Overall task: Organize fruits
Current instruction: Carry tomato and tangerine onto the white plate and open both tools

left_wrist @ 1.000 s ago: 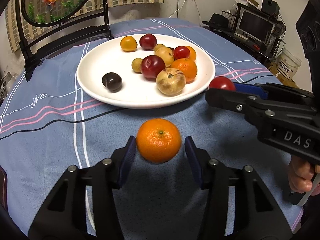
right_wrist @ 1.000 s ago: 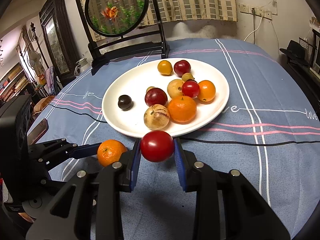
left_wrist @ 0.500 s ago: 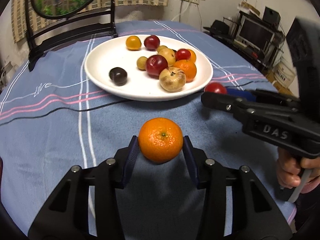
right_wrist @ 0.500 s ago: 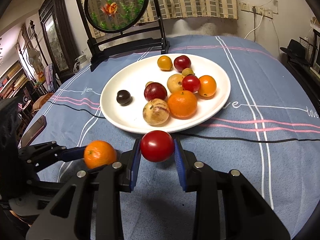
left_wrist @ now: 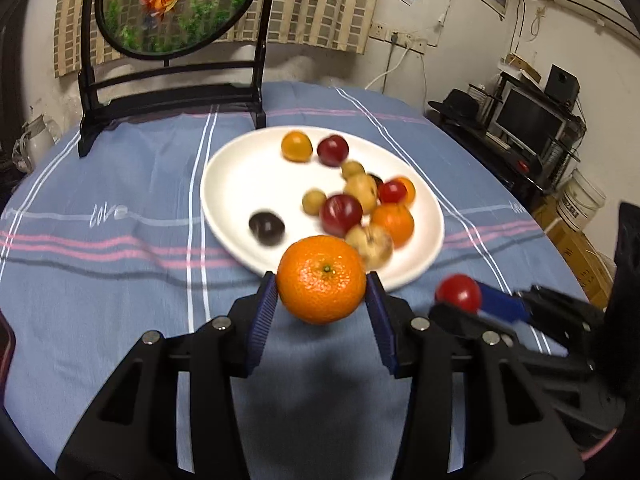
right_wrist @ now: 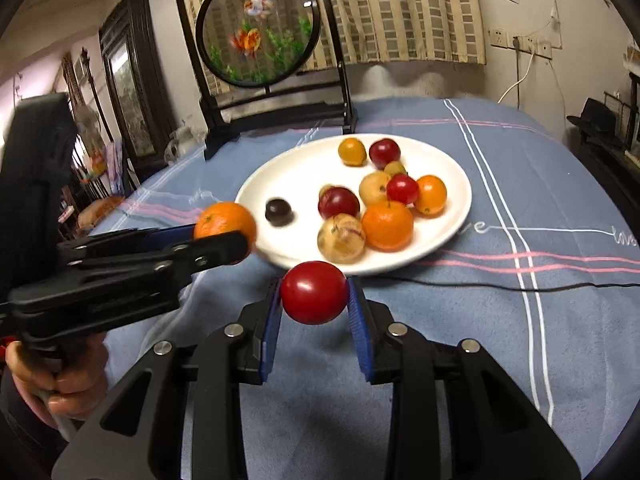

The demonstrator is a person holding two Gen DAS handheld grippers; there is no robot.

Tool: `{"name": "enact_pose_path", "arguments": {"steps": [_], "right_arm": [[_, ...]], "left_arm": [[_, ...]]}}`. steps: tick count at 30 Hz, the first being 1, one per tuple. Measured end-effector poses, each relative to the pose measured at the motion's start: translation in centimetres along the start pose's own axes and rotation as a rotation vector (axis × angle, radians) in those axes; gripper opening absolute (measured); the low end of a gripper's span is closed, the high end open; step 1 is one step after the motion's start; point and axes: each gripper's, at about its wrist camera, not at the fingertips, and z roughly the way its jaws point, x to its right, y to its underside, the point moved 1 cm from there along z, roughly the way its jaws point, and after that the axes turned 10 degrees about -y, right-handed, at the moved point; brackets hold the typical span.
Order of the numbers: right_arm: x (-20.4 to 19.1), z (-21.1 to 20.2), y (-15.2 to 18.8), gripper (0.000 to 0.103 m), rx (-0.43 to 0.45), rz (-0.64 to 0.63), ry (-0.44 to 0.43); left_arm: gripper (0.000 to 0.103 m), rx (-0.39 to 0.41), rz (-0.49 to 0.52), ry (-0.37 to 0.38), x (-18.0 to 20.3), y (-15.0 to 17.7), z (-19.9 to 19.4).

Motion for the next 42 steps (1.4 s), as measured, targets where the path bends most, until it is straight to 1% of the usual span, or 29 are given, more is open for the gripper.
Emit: {"name": "enact_pose_path", "arguments": {"steps": [2,6,8,11,14,19,20,22,23,24,25,26,30,31,33,34,35,38,42], "right_arm": [[0.4,0.4,-1.4,0.033,0.031,0.011,-0.004],[1.5,1.7,-4.9,0.033,0.126,0.024,0.052],[2.6,2.7,-6.2,0.033,0.15,0.054,0.081],[4.4,4.5,-7.7,0.033,0.149,0.107,0.104],[5.5,6.0,-8.7,0.033,0.134,0.11,0.129],[6.9,7.2,-9.1,0.033,0.114,0.131,0.132],[7.1,7.2,-9.1,0.033,0.115,0.141,0.128],[7.2,7.2,-9.1,0.033,0.116,0.14,0.131],[7.0,7.2,-9.0,0.033,0.115,0.137,0.133],[7.0,7.2,-9.0,0.033,0.115,0.135,0.132],[6.9,7.2,-9.0,0.033,0.112,0.133,0.129],[6.8,7.3,-9.0,0.033,0.111,0.13,0.127],[6.3,7.8,-9.1,0.033,0.099,0.113,0.113],[6.3,8.0,-9.2,0.033,0.096,0.11,0.11],[5.9,8.5,-9.3,0.033,0.087,0.099,0.104],[5.8,8.6,-9.3,0.035,0.084,0.096,0.1],[5.6,8.8,-9.5,0.043,0.08,0.09,0.094],[4.9,8.3,-9.4,0.058,0.097,0.061,0.111],[4.3,7.3,-9.3,0.059,0.111,0.032,0.135]], "left_arm": [[0.046,0.01,-0.014,-0.015,-0.1,-1.2,0.7],[0.046,0.031,-0.052,-0.06,-0.7,-4.2,3.0],[0.046,0.025,-0.067,-0.069,-1.1,-5.3,4.1],[0.046,0.003,-0.086,-0.081,-1.8,-6.7,6.4],[0.046,-0.026,-0.086,-0.083,-2.1,-7.5,8.4],[0.047,-0.049,-0.084,-0.101,-2.4,-7.6,9.7],[0.047,-0.048,-0.088,-0.113,-2.5,-7.5,9.6],[0.054,-0.039,-0.092,-0.126,-2.7,-7.5,9.3],[0.064,-0.024,-0.094,-0.138,-2.8,-7.6,8.8],[0.07,-0.007,-0.094,-0.159,-2.8,-7.6,8.4],[0.071,0.014,-0.091,-0.184,-2.8,-7.5,7.6],[0.073,0.028,-0.086,-0.192,-2.8,-7.4,6.9],[0.086,0.076,-0.102,-0.231,-3.4,-6.9,3.9],[0.087,0.091,-0.114,-0.235,-3.6,-6.8,3.1],[0.092,0.112,-0.133,-0.232,-4.1,-6.7,2.0],[0.092,0.121,-0.144,-0.236,-4.3,-6.6,1.5],[0.092,0.126,-0.15,-0.239,-4.4,-6.6,1.3],[0.092,0.121,-0.172,-0.237,-5.0,-6.8,1.0],[0.092,0.104,-0.205,-0.216,-5.6,-6.7,0.8]]}}
